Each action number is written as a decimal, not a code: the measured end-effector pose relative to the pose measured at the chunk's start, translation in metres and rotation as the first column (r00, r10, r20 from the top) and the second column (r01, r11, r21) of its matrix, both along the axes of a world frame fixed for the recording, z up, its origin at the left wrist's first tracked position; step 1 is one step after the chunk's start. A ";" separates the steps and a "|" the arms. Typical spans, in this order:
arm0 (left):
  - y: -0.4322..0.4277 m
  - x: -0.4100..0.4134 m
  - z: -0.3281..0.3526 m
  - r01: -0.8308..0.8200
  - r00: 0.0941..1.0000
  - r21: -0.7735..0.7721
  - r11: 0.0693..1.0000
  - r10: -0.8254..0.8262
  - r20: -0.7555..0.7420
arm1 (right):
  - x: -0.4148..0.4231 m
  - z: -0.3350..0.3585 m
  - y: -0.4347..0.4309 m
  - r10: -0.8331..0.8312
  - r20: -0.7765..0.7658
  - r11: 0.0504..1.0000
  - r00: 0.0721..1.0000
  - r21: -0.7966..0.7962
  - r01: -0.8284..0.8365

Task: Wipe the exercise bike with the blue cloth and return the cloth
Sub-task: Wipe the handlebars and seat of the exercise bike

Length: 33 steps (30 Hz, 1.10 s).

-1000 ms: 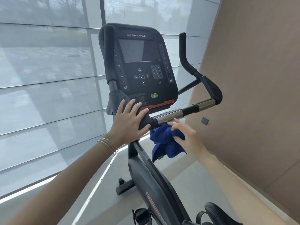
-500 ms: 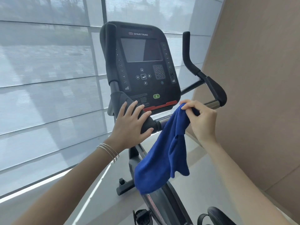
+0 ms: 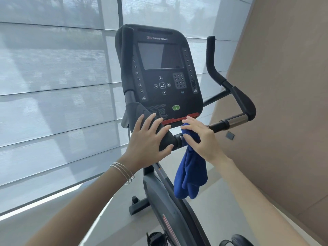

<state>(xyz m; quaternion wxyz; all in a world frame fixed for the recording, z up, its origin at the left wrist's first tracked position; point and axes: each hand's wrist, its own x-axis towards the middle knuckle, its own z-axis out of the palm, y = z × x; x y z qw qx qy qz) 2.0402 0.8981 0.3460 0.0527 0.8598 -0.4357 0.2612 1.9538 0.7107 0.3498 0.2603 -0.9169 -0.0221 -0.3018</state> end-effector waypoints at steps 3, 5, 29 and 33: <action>-0.001 0.001 -0.002 0.004 1.000 -0.021 1.000 -0.004 0.007 | -0.002 0.003 -0.006 0.084 -0.106 0.996 0.991 0.025 -0.082; -0.001 0.001 -0.002 0.005 1.000 -0.030 1.000 -0.004 0.012 | -0.003 0.004 -0.007 0.093 -0.142 0.989 0.986 0.129 -0.074; -0.001 -0.001 -0.001 0.012 1.000 -0.019 1.000 -0.012 -0.008 | -0.013 -0.017 0.025 -0.213 0.226 0.976 0.951 0.102 0.194; -0.001 -0.001 -0.002 0.014 1.000 -0.018 1.000 -0.014 -0.017 | -0.010 -0.015 0.010 -0.370 0.185 0.928 0.910 0.117 0.354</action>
